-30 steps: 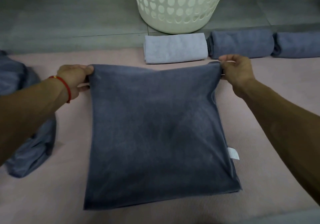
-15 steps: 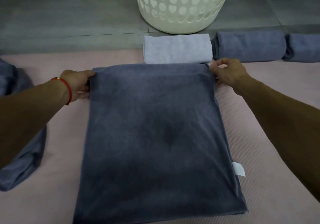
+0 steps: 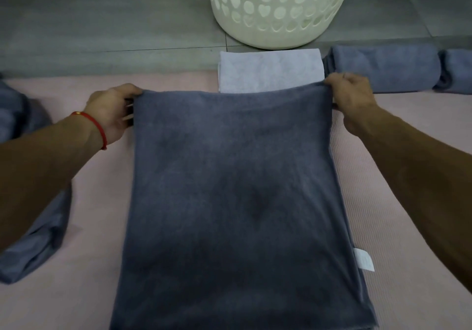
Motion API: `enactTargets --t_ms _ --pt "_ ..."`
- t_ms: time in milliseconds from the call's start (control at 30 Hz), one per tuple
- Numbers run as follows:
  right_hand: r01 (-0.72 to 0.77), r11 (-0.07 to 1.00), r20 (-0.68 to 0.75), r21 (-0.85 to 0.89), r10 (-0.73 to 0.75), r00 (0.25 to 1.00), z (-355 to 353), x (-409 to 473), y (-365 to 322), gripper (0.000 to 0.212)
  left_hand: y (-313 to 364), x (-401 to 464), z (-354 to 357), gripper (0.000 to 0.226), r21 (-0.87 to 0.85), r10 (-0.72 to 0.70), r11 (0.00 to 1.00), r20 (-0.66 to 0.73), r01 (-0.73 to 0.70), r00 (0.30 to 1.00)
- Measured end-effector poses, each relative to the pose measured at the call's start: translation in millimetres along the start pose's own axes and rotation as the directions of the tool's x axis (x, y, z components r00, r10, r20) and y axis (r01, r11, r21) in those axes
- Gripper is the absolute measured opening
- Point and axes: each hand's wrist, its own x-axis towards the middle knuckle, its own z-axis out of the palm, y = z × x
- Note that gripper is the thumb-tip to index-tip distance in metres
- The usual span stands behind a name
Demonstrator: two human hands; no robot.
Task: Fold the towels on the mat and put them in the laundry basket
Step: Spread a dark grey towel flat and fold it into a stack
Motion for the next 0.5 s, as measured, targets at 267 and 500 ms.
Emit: enactTargets --t_ms 267,500 --pt "-0.029 0.956 0.198 0.292 -0.031 0.98 -27 -16 -8 0.01 10 -5 -17 0.008 -0.142 0.055 0.989 0.116 -0.038 0.992" --pt "0.098 0.98 0.132 0.174 -0.122 0.984 -26 -16 -19 0.002 12 6 -19 0.019 -0.194 0.086 0.978 0.03 -0.079 0.996"
